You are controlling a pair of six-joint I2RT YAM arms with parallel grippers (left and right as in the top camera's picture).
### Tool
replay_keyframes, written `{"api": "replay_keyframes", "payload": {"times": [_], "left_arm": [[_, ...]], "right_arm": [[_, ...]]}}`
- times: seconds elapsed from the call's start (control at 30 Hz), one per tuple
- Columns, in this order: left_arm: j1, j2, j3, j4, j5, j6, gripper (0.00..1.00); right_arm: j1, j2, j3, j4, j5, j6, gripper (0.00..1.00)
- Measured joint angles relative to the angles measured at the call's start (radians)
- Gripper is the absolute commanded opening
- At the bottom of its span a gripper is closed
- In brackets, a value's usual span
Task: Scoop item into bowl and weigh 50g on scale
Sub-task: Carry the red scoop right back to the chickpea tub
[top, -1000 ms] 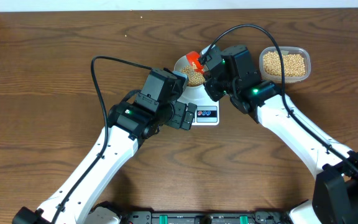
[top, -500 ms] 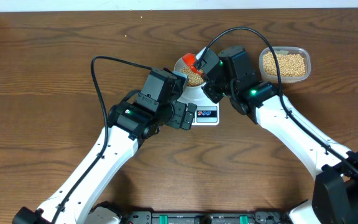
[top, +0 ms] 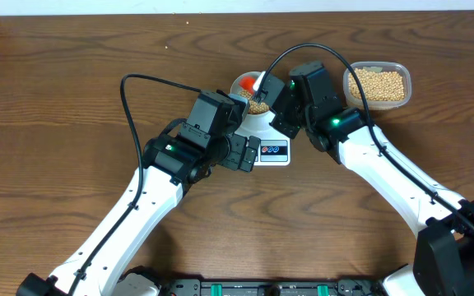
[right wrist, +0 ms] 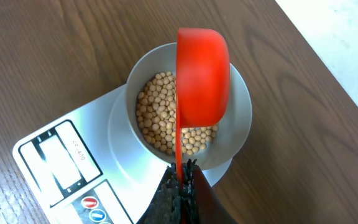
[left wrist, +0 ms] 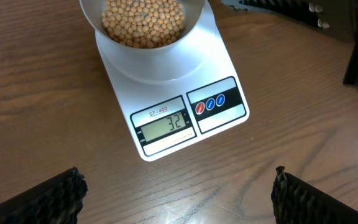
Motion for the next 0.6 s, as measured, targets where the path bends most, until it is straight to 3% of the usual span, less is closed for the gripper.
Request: {"api": "replay_keyframes", "payload": {"times": [0.33,0.6], "left_arm": [[0.0,0.0,0.0,0.0,0.0,0.0,0.98],[0.0,0.0,0.0,0.0,0.0,0.0,0.97]], "right_arm": [[-0.005,-0.024,-0.001,0.012,0.0,0.09,0.01],[-0.135,-0.249,-0.002,-0.051,-0.001,0.338,0.01]]}}
